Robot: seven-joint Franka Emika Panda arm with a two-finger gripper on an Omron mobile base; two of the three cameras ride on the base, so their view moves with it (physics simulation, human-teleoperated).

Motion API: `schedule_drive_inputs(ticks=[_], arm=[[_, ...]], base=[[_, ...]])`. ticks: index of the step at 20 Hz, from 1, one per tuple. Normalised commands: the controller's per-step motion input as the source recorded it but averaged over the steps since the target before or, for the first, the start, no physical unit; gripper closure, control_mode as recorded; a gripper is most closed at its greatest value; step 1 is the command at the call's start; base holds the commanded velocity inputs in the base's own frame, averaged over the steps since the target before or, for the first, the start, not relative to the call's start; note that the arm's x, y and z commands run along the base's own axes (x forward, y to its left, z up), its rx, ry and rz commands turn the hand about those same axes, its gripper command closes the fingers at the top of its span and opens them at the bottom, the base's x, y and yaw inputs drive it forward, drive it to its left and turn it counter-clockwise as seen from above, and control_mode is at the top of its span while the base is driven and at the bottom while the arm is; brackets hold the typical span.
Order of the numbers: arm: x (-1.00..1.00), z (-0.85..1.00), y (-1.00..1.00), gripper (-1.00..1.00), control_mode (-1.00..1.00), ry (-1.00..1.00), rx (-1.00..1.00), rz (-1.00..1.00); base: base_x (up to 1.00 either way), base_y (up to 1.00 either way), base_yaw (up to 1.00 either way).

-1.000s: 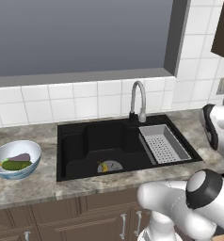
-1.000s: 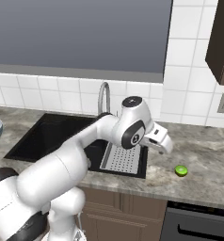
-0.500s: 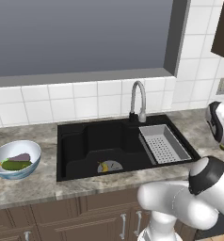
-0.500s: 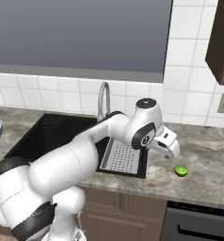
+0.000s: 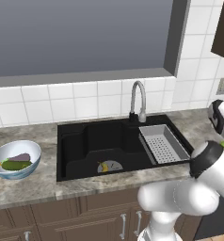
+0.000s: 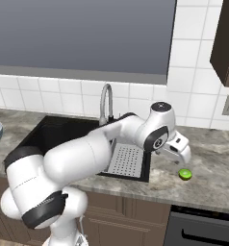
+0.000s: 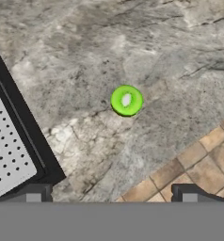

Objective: There is a mixed pile of frozen fruits and vegetables on the counter. Locate all the frozen vegetables and place the items in a bowl on the counter. Take all the frozen fruits and defrost them in a running sink.

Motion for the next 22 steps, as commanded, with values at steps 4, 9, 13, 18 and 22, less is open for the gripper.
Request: schedule_drive_inputs(ticks=[4, 9, 13, 18, 22], arm=[[0.12, -0.16, -0.17, -1.0, -1.0, 0.01, 0.01, -0.02], [0.11, -0.2, -0.13, -1.0, -1.0, 0.0, 0.0, -0.01], [0.13, -0.19, -0.12, -1.0, -1.0, 0.0, 0.0, -0.01], [0.13, -0.16, -0.12, -1.0, -1.0, 0.0, 0.0, -0.01], [0.11, -0.13, -0.13, -1.0, -1.0, 0.0, 0.0, -0.01]], base=[[0.0, 0.0, 0.0], [0.0, 0.0, 0.0], [0.0, 0.0, 0.0], [0.0, 0.0, 0.0], [0.0, 0.0, 0.0]])
